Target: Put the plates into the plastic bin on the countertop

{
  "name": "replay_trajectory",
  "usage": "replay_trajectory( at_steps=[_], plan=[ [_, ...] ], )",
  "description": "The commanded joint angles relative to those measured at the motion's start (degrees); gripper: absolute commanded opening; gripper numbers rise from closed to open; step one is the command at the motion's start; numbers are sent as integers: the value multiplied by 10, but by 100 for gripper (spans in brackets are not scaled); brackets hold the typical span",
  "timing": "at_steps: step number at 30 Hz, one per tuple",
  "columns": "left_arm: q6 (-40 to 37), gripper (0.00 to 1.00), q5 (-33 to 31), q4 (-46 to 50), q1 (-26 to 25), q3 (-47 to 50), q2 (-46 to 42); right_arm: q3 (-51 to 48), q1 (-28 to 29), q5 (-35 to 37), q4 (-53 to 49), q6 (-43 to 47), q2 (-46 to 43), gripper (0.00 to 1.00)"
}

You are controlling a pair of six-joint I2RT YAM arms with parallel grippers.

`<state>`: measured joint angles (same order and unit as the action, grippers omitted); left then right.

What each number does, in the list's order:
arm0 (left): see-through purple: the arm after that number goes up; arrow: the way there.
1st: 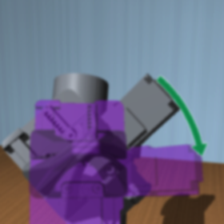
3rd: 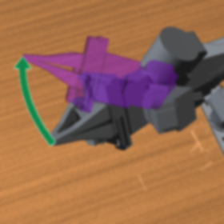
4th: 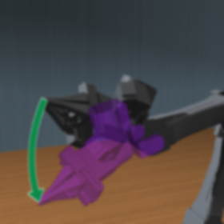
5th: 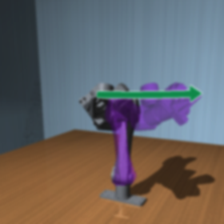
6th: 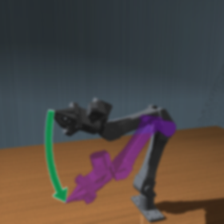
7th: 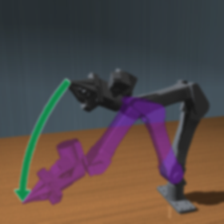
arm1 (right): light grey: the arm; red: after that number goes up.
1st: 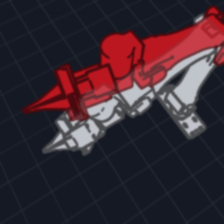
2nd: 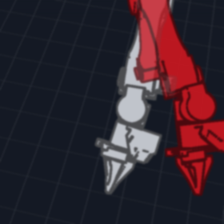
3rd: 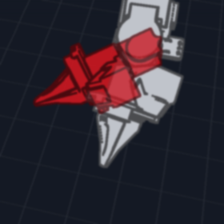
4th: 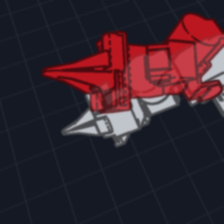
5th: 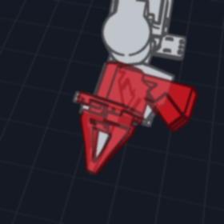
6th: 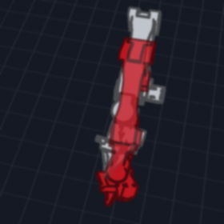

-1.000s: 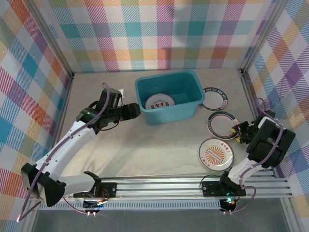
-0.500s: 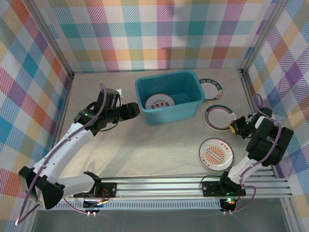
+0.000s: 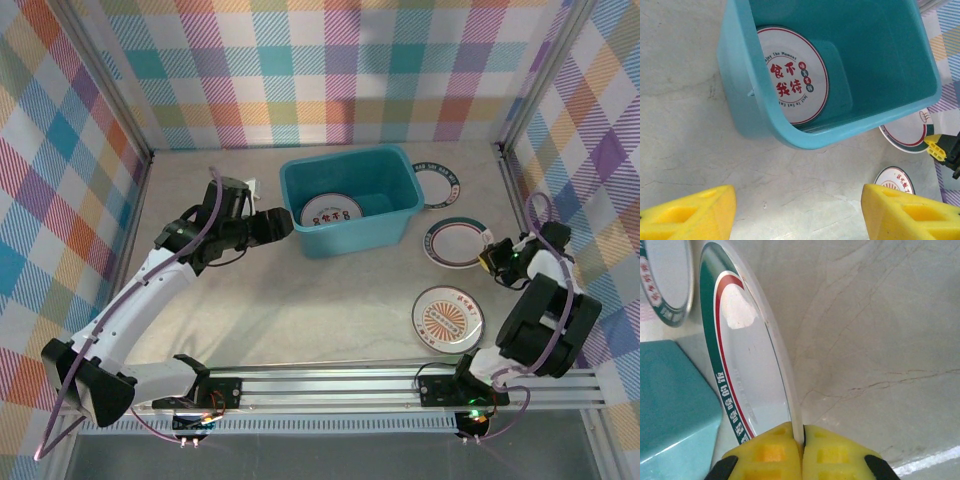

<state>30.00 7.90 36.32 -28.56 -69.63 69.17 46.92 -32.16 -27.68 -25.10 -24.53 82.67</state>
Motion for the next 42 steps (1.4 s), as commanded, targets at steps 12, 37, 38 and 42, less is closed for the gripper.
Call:
replay_trajectory(
  at_steps=[12,37,38,42],
  plan=[
    [17,67,-15,15,5,-39,8,103,39,-48,-42,-111,-205,0],
    [-43,68,-61,34,5,-2,-29,451,494,7,-104,-18,128,0],
    [-49,68,-61,29,6,-5,-23,446,496,5,-104,-19,130,0],
    [-68,68,-66,6,6,-17,7,439,496,-3,-109,-14,144,0]
  ],
)
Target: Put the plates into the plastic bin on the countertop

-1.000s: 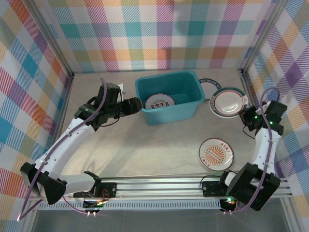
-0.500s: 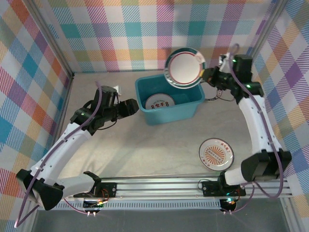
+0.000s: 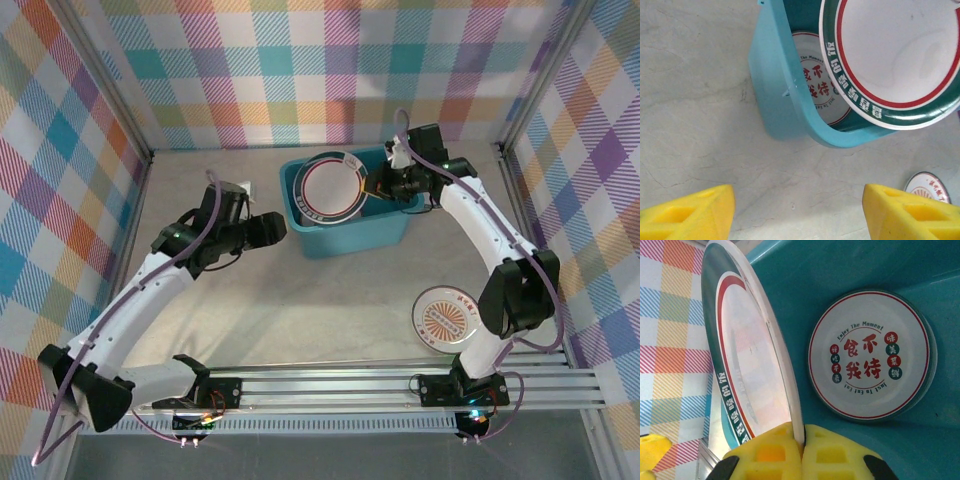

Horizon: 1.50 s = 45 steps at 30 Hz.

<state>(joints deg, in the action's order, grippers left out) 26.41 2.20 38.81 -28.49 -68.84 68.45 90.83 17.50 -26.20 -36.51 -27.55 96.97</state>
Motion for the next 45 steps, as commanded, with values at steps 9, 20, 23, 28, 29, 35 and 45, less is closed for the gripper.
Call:
replay_trajectory(
  at_steps=[9,20,23,28,29,35,45],
  plan=[
    [-49,68,-6,-38,13,-56,83,60,-3,-15,-38,50,93,0],
    [-43,69,-11,-37,26,-74,111,138,-12,-52,-70,45,184,0],
    [-43,69,-6,-33,29,-87,124,141,-12,-37,-83,49,200,0],
    [-44,69,3,-29,30,-106,141,143,-13,-10,-84,61,213,0],
    [-44,69,4,-27,30,-109,144,144,-15,-12,-85,61,218,0],
    [-41,69,9,-24,31,-112,149,123,-16,-14,-66,55,232,0],
    [-31,69,10,-25,30,-110,150,124,-17,-7,-56,52,260,5]
  ],
)
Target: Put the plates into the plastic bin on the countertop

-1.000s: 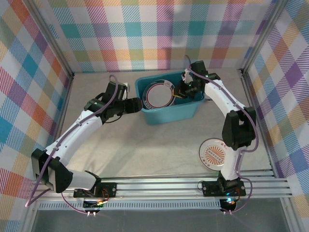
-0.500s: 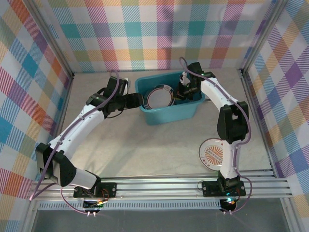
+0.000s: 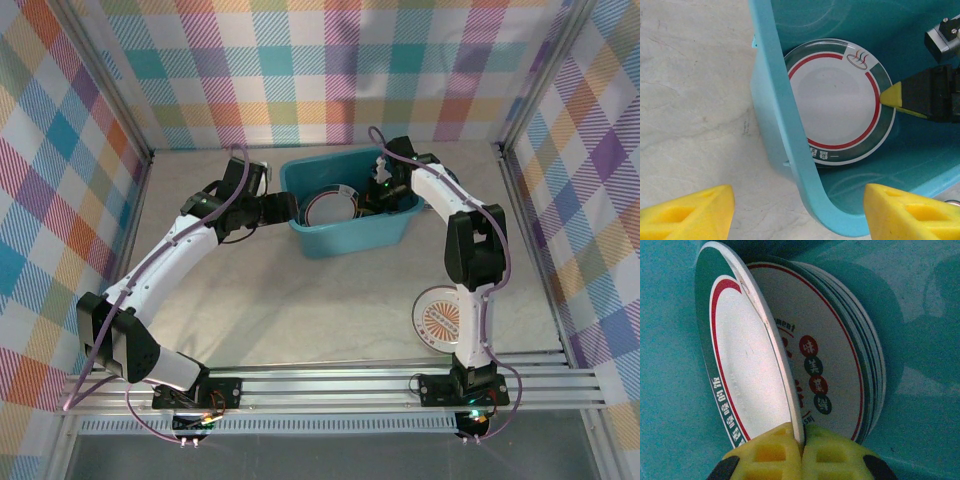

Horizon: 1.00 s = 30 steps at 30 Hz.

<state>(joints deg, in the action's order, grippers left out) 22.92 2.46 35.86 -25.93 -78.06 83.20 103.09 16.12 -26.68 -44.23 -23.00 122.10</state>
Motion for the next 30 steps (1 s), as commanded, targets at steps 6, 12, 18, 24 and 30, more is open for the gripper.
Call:
replay_trajectory(
  at_steps=[6,12,18,24,30],
  plan=[
    [6,69,15,9,6,-28,7,3,-5,4,20,8,10,25],
    [6,69,19,9,5,-32,14,-6,-5,22,28,-1,-9,61],
    [6,69,23,9,5,-37,15,-11,-6,45,34,-1,-42,78],
    [15,68,30,8,5,-32,0,-10,-5,30,40,-4,-79,84],
    [32,68,32,15,4,-20,-23,-24,-5,26,42,-4,-139,84]
  ],
)
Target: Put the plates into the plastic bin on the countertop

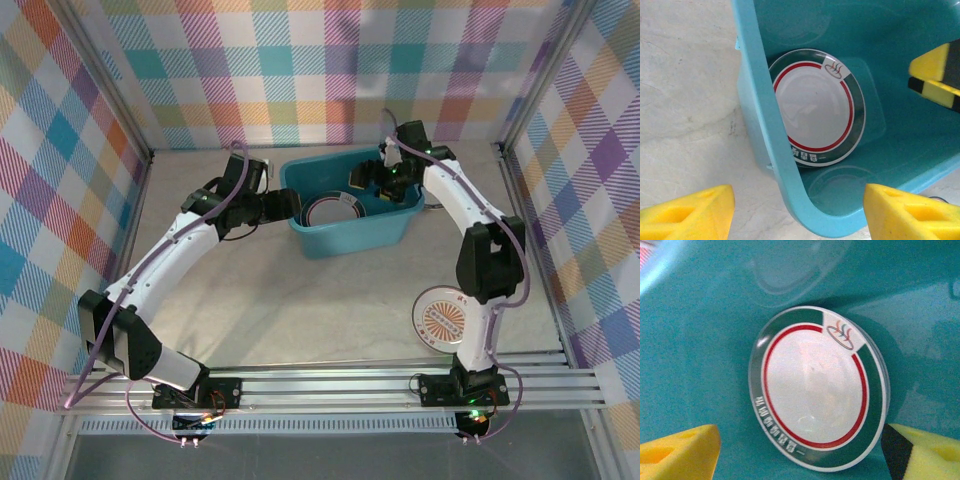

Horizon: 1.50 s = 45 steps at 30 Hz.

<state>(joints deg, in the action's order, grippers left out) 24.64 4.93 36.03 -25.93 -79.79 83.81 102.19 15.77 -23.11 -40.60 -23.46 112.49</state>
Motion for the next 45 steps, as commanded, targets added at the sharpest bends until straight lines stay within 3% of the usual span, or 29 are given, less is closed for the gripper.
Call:
replay_trajectory(
  at_steps=[1,6,10,15,19,26,36,45],
  plan=[
    [19,68,10,22,4,-5,-30,-26,-1,-6,13,1,-62,84],
    [28,67,0,43,-21,-5,-47,-76,-9,18,26,0,-158,83],
    [48,67,-10,39,-43,21,-74,-127,-49,14,24,-17,-230,82],
    [67,67,-34,38,-77,51,-104,-239,-157,7,30,-48,-321,80],
    [73,67,-46,28,-84,65,-107,-318,-241,23,42,-51,-343,77],
    [53,68,-99,51,-84,30,-63,-338,-273,8,98,-49,-238,71],
    [5,70,-166,-30,-71,38,-69,-208,-273,33,112,-84,-42,63],
    [23,70,-164,-16,-39,48,-55,-92,-271,41,107,-113,83,57]
  ],
)
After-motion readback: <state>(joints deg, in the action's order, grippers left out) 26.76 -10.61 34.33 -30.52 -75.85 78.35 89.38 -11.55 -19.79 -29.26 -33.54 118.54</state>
